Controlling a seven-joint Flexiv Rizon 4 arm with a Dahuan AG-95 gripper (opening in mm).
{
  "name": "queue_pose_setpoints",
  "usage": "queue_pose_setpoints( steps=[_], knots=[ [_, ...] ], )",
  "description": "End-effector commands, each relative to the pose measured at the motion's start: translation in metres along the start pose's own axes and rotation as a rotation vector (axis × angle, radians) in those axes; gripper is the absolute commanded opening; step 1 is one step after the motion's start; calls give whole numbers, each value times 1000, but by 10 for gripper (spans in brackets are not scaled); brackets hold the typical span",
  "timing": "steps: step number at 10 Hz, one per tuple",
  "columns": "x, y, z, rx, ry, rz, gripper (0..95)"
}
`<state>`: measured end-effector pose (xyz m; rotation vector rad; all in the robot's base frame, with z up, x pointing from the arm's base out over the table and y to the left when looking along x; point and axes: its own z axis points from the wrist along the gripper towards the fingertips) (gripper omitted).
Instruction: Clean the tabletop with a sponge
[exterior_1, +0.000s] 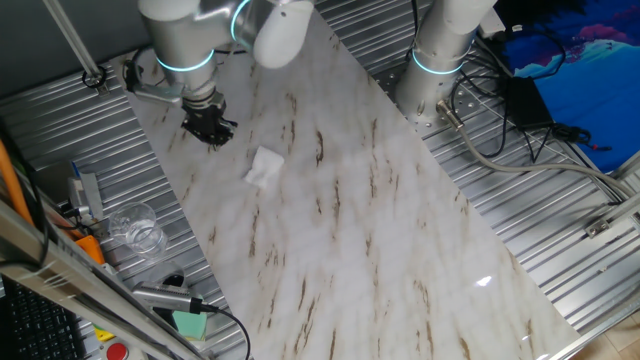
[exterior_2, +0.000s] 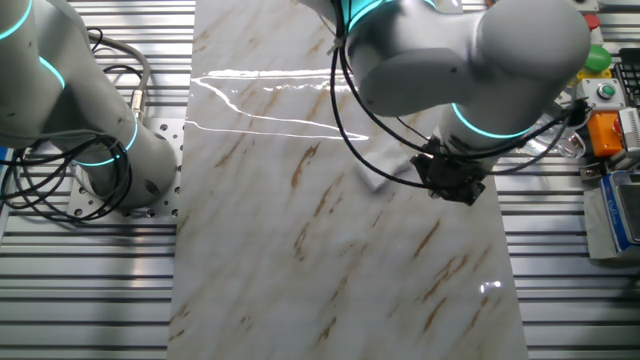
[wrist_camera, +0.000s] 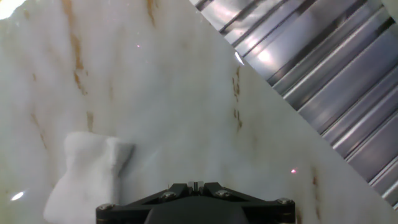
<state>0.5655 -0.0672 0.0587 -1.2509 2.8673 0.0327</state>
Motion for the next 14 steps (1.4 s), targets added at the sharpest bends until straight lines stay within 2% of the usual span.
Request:
queue_pose_setpoints(
  steps=[1, 2, 3, 5, 7, 8, 9, 10, 11, 14],
  knots=[
    [1, 0, -1, 26, 14, 117, 0],
    [1, 0, -1, 52, 31, 147, 0],
    [-2, 2, 0, 61, 39, 157, 0],
    [8, -23, -5, 63, 36, 134, 0],
    [32, -64, -15, 52, 33, 65, 0],
    [49, -75, -19, 49, 30, 45, 0],
    [60, -79, -23, 46, 29, 1, 0],
    [64, -80, -25, 51, 34, 7, 0],
    [65, -80, -26, 60, 42, 56, 0],
    [65, -80, -26, 63, 44, 66, 0]
  ],
)
